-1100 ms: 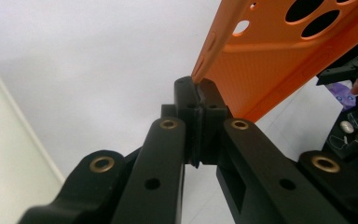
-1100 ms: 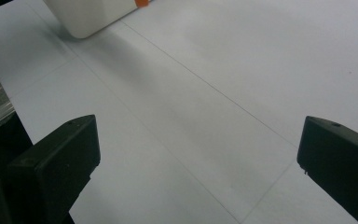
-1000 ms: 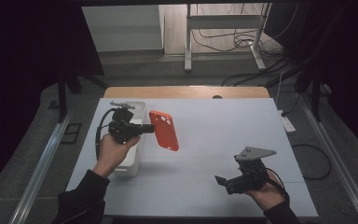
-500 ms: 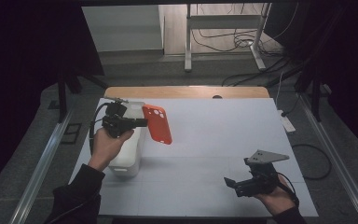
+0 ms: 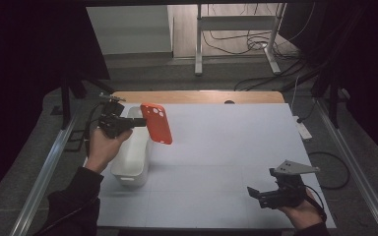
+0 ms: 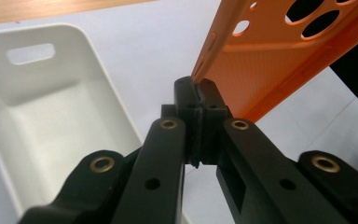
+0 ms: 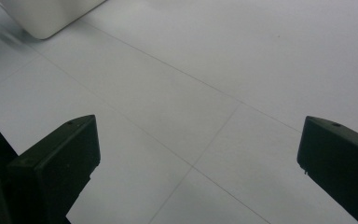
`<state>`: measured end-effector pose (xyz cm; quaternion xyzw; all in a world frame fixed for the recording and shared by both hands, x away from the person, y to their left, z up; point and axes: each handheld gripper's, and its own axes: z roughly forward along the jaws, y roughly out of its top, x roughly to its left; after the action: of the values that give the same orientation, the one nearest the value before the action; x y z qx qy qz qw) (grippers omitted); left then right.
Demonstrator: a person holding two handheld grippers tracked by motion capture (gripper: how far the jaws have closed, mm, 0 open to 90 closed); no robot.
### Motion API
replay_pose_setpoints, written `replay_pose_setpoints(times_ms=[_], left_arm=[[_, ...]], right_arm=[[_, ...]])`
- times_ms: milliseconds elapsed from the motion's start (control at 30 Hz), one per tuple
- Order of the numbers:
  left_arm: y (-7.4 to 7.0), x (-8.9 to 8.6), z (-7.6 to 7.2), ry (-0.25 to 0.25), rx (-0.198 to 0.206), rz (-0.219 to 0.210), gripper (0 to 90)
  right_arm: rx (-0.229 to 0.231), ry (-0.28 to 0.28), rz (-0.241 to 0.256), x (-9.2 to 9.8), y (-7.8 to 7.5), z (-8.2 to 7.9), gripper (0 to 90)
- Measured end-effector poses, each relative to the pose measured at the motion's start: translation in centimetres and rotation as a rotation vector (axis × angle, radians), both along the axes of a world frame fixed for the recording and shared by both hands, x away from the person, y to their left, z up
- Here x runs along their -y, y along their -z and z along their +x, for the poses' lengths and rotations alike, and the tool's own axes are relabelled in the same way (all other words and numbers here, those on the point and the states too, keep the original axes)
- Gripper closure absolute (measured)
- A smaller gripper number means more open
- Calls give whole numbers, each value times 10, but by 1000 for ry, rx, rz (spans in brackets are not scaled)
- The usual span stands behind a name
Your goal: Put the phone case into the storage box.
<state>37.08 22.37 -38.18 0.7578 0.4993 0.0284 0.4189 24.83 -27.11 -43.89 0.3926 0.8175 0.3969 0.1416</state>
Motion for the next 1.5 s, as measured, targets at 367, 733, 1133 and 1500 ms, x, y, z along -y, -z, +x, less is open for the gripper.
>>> replay_pose_setpoints(times_ms=[367,733,1133,1500], left_arm=[[-5,-16,6,-36,4,18,890],[-7,-30,12,-73,-1,40,891],[-11,-42,19,-110,3,75,890],[-14,-52,25,-147,3,101,890]], right_arm=[[1,67,-16,19,2,-4,0],[0,134,-21,39,1,-14,0],[-7,180,-25,51,2,-24,0],[-10,205,-5,57,3,-26,0]])
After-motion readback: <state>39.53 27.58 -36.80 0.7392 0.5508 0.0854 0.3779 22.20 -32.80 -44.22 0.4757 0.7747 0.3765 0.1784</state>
